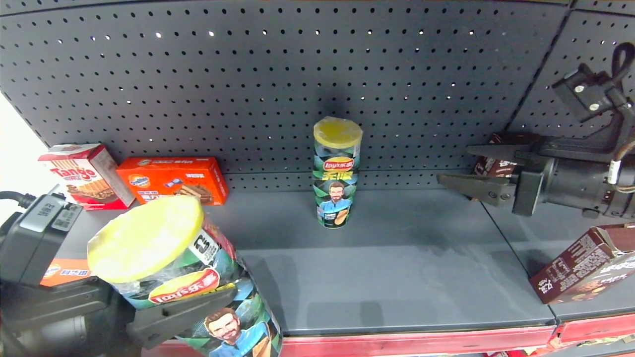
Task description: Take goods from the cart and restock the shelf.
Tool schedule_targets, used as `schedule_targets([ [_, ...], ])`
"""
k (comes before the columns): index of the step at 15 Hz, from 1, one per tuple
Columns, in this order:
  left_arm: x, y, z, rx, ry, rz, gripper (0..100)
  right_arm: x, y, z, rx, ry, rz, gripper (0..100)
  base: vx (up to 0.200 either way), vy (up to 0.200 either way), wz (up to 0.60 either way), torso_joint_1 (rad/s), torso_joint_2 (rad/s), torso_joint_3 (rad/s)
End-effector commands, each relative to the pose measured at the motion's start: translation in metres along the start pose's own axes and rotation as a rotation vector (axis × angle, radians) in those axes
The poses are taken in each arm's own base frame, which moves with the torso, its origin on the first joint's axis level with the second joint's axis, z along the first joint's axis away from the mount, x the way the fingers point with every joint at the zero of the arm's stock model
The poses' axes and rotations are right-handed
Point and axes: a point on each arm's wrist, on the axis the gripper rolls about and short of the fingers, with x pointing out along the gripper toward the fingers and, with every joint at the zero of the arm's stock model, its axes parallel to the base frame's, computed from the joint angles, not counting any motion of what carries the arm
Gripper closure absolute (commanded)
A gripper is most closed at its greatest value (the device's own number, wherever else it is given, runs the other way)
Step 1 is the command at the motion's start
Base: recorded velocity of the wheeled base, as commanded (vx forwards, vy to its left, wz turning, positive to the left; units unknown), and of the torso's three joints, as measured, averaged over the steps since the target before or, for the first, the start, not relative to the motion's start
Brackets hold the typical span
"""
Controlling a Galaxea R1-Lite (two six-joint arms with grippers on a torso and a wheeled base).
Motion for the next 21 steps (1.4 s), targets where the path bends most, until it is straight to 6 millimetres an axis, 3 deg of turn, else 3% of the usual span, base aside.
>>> schedule_targets([
  [1, -0.001, 0.003, 0.001, -0.002, -0.003, 0.019, 100, 0.038, -0.013, -0.011, -0.034, -0.003, 0.065, 0, 0.000, 0.000, 0.00, 0.000, 0.00, 0.000],
  [2, -0.001, 0.003, 0.001, -0.002, -0.003, 0.019, 100, 0.038, -0.013, -0.011, -0.034, -0.003, 0.065, 0, 0.000, 0.000, 0.00, 0.000, 0.00, 0.000],
  [3, -0.001, 0.005, 0.003, 0.000, -0.008, 0.025, 100, 0.060, -0.020, -0.016, -0.053, -0.039, 0.134, 0, 0.000, 0.000, 0.00, 0.000, 0.00, 0.000],
  [5, -0.002, 0.008, 0.006, 0.006, -0.016, 0.044, 100, 0.079, -0.027, -0.024, -0.115, -0.107, 0.278, 0, 0.000, 0.000, 0.00, 0.000, 0.00, 0.000],
  [11, -0.001, 0.011, 0.006, 0.001, -0.012, 0.051, 100, 0.118, -0.037, -0.034, -0.130, -0.132, 0.344, 0, 0.000, 0.000, 0.00, 0.000, 0.00, 0.000],
  [21, 0.004, 0.017, 0.007, 0.004, -0.017, 0.058, 100, 0.171, -0.027, -0.069, -0.090, -0.078, 0.432, 0, 0.000, 0.000, 0.00, 0.000, 0.00, 0.000],
])
